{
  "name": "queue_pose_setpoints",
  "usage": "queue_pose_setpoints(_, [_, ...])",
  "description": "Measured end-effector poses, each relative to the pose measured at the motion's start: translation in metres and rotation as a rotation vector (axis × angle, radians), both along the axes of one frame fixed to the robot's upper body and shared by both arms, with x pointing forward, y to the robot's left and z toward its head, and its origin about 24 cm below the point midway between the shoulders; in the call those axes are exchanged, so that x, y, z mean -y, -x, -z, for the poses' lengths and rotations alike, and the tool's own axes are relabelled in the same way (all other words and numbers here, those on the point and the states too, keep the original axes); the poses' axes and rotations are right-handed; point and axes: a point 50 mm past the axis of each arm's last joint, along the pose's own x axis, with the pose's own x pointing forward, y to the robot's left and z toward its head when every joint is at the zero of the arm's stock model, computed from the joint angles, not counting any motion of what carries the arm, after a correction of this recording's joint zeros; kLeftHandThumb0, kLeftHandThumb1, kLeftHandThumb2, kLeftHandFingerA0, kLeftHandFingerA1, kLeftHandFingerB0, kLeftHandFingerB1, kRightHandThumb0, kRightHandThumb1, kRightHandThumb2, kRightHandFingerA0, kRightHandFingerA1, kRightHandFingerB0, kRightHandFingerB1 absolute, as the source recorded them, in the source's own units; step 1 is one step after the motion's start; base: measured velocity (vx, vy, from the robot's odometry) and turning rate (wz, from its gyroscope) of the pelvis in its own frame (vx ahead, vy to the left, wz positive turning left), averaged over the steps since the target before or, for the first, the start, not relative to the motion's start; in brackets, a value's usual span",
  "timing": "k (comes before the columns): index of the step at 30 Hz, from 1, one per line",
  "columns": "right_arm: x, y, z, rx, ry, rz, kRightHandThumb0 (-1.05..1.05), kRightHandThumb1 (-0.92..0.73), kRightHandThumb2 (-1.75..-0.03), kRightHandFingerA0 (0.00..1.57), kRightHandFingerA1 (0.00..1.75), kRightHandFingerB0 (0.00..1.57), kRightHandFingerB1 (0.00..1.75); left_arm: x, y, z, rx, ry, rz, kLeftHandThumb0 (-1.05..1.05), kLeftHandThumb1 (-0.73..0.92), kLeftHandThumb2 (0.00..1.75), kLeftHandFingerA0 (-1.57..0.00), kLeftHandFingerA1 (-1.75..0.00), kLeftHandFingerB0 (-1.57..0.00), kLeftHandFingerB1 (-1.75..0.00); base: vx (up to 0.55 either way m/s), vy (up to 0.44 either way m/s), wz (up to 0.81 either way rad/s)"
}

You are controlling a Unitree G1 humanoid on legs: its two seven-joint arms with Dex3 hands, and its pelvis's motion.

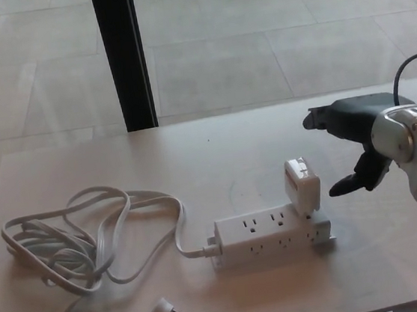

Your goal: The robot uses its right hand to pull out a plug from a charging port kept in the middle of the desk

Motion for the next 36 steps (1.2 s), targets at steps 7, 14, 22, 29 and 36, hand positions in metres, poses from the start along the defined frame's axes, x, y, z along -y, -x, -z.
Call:
queue_pose_setpoints(7, [-0.015,0.001,0.003,-0.013,-0.014,-0.04,-0.39,-0.14,-0.84,1.24,1.28,0.0,0.51,0.0,-0.001,-0.001,0.004,0.001,0.006,-0.61,0.52,0.86,-0.71,-0.61,-0.51,-0.52,0.0,0.0,0.0])
queue_pose_setpoints(14, [-0.02,0.002,0.005,-0.021,-0.012,-0.056,-0.39,-0.16,-0.84,1.22,1.27,0.0,0.5,0.0,-0.001,-0.001,0.006,0.0,0.011,-0.58,0.64,0.6,-0.76,-0.49,-0.57,-0.39,0.0,0.0,0.0])
queue_pose_setpoints(22, [-0.018,0.002,0.006,-0.038,0.002,-0.05,-0.79,-0.39,-0.76,0.84,1.37,0.13,0.42,0.0,-0.001,-0.001,0.008,0.0,0.01,-0.6,0.52,0.87,-0.71,-0.62,-0.52,-0.53,0.0,0.0,0.0])
queue_pose_setpoints(29, [-0.015,0.002,0.007,-0.045,0.007,-0.042,-0.74,-0.49,-0.59,0.74,1.47,0.54,0.44,0.0,-0.002,-0.001,0.01,0.0,0.011,-0.62,0.53,0.87,-0.69,-0.61,-0.52,-0.53,0.0,0.0,0.0])
queue_pose_setpoints(36, [-0.019,0.003,0.006,-0.041,0.0,-0.057,-0.74,-0.43,-0.89,0.77,1.16,0.54,0.55,0.0,-0.002,-0.002,0.012,0.0,0.014,-0.6,0.63,0.6,-0.76,-0.49,-0.6,-0.4,0.0,0.0,0.0])
